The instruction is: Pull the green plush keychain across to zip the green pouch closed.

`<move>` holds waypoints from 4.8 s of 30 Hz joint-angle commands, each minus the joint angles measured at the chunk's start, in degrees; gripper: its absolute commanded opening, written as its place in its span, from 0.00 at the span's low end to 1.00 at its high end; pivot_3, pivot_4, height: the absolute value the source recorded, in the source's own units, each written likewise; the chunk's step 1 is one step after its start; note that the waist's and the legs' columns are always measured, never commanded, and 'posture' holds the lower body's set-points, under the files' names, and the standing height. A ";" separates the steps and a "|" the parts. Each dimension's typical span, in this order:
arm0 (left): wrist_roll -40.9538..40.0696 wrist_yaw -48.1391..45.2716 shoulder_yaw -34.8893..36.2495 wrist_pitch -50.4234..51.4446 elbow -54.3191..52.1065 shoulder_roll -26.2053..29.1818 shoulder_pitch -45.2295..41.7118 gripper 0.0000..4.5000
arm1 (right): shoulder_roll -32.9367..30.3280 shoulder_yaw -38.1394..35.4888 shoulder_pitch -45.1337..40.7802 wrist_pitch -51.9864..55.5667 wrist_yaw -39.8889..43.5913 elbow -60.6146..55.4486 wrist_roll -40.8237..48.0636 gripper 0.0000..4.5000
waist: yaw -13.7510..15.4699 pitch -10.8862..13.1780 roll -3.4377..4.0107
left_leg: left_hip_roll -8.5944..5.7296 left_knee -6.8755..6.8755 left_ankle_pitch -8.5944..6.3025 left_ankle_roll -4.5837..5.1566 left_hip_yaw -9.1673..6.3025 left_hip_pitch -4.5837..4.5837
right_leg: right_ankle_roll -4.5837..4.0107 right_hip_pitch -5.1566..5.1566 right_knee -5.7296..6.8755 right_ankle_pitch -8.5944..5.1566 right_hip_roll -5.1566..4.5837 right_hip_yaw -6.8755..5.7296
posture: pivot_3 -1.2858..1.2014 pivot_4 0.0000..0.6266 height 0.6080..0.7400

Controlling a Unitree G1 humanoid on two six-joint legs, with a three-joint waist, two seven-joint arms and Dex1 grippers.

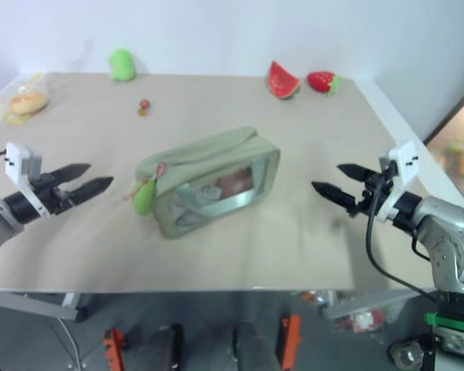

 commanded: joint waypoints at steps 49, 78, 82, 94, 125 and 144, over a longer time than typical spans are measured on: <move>-14.31 -16.54 -4.08 11.46 -10.40 10.63 -19.92 1.00 | 13.00 35.40 -46.91 -21.75 40.34 21.93 -20.06 0.46 | -0.06 0.17 0.18 | 0.06 0.03 0.04 -0.04 -0.15 -0.28 | 0.24 -0.57 0.68 0.07 0.10 -0.20 | 0.52 0.24 1.00; -15.88 -12.56 -1.25 10.00 -10.43 8.88 -16.31 1.00 | 13.91 33.35 -60.08 -29.39 30.36 40.65 -30.53 0.01 | -0.18 0.19 0.19 | 0.07 0.41 0.04 -0.05 -0.11 -0.22 | 0.15 -0.57 1.02 0.04 0.13 -0.17 | 0.52 0.24 1.00; -16.29 -11.95 -0.56 10.15 -9.97 8.52 -16.31 1.00 | 15.14 33.14 -58.84 -28.83 31.92 37.58 -29.41 0.01 | -0.22 0.19 0.20 | 0.08 0.38 0.04 -0.04 -0.13 -0.31 | 0.16 -0.67 1.04 0.04 0.14 -0.17 | 0.52 0.24 1.00; -16.39 -11.41 0.16 10.79 -9.33 9.33 -15.68 1.00 | 17.08 33.33 -54.94 -23.89 30.60 32.14 -28.84 0.01 | -0.18 0.19 0.20 | 0.08 0.43 0.04 -0.05 -0.15 -0.31 | 0.14 -0.62 1.04 0.06 0.14 -0.19 | 0.52 0.24 1.00; -14.58 -13.51 -2.18 11.43 -6.99 11.10 -17.60 1.00 | 20.15 32.09 -48.67 -8.50 20.19 20.37 -27.65 0.38 | -0.22 0.18 0.18 | 0.11 0.45 0.05 -0.05 -0.15 -0.28 | 0.10 -0.62 1.06 0.12 0.19 -0.20 | 0.52 0.24 1.00; -11.80 -16.34 -3.89 11.25 -6.47 12.03 -16.11 1.00 | 0.32 22.33 -43.88 -9.90 31.80 18.41 -18.92 0.76 | 0.00 0.17 0.17 | 0.11 0.43 0.03 -0.04 -0.14 -0.30 | 0.11 -0.61 1.03 -0.01 0.18 -0.20 | 0.52 0.24 1.00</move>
